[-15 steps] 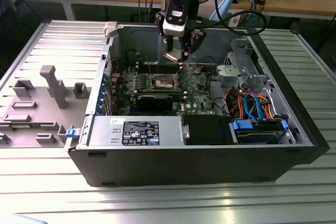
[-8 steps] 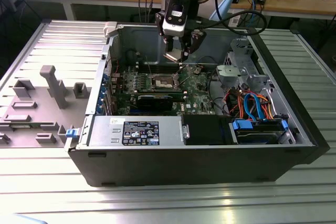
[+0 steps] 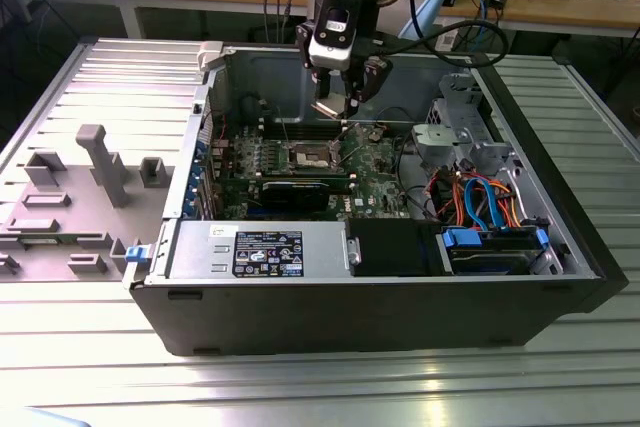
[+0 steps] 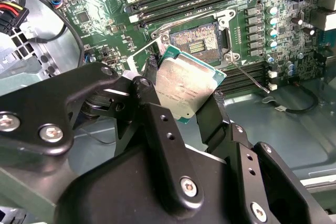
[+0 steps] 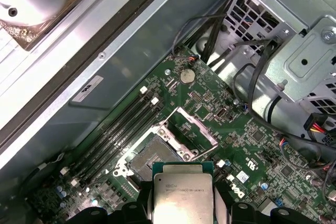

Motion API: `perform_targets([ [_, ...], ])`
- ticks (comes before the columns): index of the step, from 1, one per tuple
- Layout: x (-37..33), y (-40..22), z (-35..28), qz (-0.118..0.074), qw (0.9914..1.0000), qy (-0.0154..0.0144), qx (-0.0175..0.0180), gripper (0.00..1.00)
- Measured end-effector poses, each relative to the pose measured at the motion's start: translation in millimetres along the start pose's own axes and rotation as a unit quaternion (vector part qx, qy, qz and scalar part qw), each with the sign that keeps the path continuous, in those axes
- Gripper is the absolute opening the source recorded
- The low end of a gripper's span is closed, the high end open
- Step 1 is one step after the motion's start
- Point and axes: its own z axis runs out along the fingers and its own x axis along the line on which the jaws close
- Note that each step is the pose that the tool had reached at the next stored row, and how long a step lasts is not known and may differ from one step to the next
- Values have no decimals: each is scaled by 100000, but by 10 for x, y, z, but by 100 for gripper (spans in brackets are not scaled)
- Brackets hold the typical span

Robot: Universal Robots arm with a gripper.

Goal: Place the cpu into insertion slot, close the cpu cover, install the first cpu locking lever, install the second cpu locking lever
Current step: 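Place the cpu into insertion slot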

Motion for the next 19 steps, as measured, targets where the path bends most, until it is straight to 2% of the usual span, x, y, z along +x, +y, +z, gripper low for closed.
perform_targets([
  [19,0,0,7,1317,99991,-52,-29,55],
])
